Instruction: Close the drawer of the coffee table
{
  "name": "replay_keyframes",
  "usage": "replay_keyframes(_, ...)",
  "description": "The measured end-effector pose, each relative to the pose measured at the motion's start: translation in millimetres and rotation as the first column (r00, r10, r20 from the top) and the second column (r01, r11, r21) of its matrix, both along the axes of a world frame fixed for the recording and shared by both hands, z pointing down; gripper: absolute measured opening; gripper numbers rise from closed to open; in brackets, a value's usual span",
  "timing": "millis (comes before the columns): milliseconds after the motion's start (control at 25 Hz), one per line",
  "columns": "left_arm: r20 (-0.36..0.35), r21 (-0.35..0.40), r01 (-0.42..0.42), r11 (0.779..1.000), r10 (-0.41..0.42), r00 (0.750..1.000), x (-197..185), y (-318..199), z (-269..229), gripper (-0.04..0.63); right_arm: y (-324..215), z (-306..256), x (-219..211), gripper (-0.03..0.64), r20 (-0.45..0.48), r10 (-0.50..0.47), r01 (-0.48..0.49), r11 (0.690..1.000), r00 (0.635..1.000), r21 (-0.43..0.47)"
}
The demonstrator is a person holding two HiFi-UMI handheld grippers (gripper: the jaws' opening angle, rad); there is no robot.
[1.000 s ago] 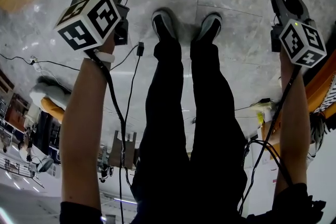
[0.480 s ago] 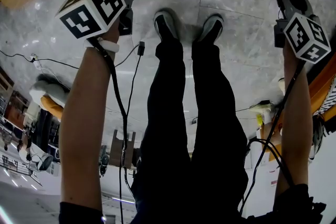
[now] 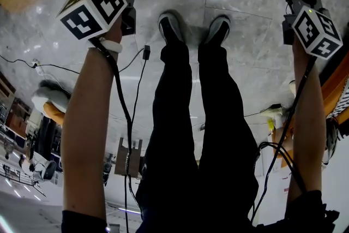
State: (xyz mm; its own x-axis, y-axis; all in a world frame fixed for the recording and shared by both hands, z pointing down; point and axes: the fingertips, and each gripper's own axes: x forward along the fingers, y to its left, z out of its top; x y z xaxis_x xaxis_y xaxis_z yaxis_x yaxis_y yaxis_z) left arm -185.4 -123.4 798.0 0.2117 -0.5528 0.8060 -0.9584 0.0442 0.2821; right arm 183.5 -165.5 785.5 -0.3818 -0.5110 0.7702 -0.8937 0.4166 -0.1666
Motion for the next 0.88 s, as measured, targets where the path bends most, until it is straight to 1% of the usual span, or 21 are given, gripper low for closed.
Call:
replay_keyframes(320, -0.012, 0.008, 0.014, 1.000, -0.014, 1.000, -3.7, -1.2, 3.6, 0.143, -3.6, 2.3, -4.8, 0.149, 0.006, 0.001, -0.001, 1.000, 1.000, -0.003)
replay_keyframes(440, -0.043, -0.009, -0.013, 1.000, 0.013, 0.999, 1.0, 5.2, 3.6, 0.143, -1.4, -1.1, -4.5, 0.149, 0.051, 0.022, -0.021, 0.999, 0.998, -0.027)
replay_keyframes(480, -0.045, -0.020, -0.029, 0.999, 0.028, 0.999, 3.9, 11.4, 2.9, 0.143, 0.7, -4.1, -2.2, 0.139, 0.066, 0.035, -0.033, 0.999, 0.997, -0.037)
replay_keyframes(520, -0.046, -0.032, -0.046, 0.998, 0.044, 0.998, 6.9, 19.5, 1.7, 0.143, 3.0, -8.1, 0.4, 0.116, 0.074, 0.046, -0.043, 0.998, 0.996, -0.040)
replay_keyframes(600, -0.053, -0.061, -0.072, 0.996, 0.069, 0.996, 13.1, 39.2, -3.4, 0.143, 9.6, -18.1, 4.8, 0.101, 0.066, 0.050, -0.048, 0.998, 0.997, -0.039)
replay_keyframes(720, -0.082, -0.100, -0.094, 0.991, 0.086, 0.993, 28.8, 75.6, -23.9, 0.143, 30.8, -38.3, 7.9, 0.098, 0.060, 0.032, -0.029, 0.998, 0.998, -0.058)
replay_keyframes(760, -0.090, -0.101, -0.101, 0.990, 0.092, 0.992, 35.4, 88.3, -35.3, 0.143, 41.4, -47.1, 7.9, 0.098, 0.069, 0.032, -0.027, 0.997, 0.997, -0.070)
replay_keyframes(800, -0.090, -0.090, -0.113, 0.990, 0.104, 0.990, 41.8, 100.0, -49.7, 0.143, 53.1, -57.8, 6.1, 0.098, 0.088, 0.038, -0.031, 0.996, 0.995, -0.084)
replay_keyframes(880, -0.070, -0.040, -0.152, 0.988, 0.149, 0.986, 52.0, 117.3, -84.9, 0.143, 75.8, -84.8, -6.5, 0.098, 0.149, 0.053, -0.037, 0.994, 0.987, -0.107)
